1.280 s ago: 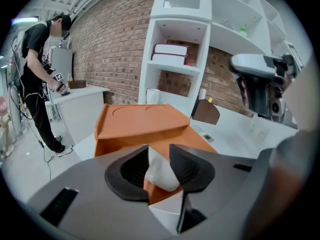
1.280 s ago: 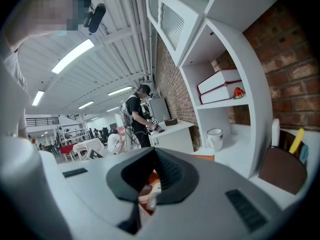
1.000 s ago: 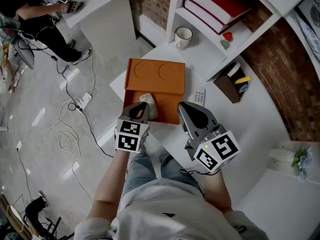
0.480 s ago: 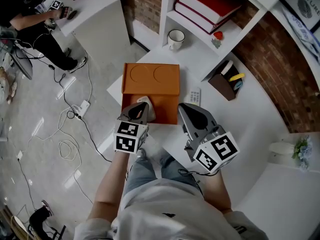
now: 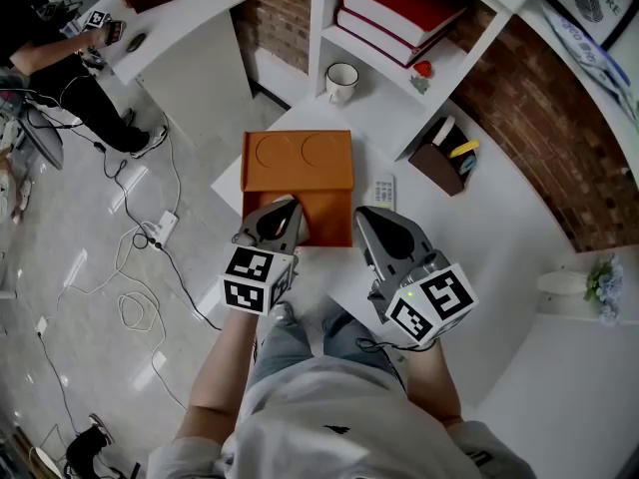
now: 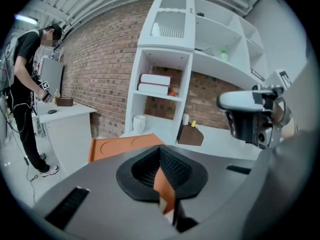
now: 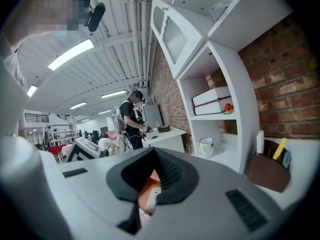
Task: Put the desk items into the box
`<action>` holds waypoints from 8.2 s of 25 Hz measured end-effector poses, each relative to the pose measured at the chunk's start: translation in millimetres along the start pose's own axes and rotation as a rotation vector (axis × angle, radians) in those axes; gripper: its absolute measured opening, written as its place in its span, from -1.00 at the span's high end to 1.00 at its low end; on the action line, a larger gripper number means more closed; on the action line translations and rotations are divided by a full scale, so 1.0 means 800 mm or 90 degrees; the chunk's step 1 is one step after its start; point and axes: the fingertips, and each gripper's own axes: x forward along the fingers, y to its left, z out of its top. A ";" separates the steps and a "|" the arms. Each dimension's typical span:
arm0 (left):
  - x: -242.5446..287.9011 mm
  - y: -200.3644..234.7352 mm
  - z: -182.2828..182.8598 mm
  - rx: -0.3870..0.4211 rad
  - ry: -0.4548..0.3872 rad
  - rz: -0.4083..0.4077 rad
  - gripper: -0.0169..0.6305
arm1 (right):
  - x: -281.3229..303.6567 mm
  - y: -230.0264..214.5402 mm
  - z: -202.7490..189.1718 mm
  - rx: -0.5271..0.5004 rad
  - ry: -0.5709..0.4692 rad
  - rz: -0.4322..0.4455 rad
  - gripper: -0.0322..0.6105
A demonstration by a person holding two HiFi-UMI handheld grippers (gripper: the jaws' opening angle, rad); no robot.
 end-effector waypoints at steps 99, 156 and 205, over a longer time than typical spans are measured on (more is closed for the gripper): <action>0.061 -0.162 0.108 0.023 -0.130 -0.291 0.91 | -0.055 -0.159 -0.068 0.072 0.054 -0.207 0.86; 0.073 -0.083 0.079 -0.051 -0.106 -0.235 0.91 | 0.028 -0.215 -0.268 0.161 0.313 -0.349 0.12; -0.018 -0.070 0.095 -0.038 -0.187 -0.152 0.91 | 0.010 -0.138 -0.147 0.184 0.148 -0.259 0.19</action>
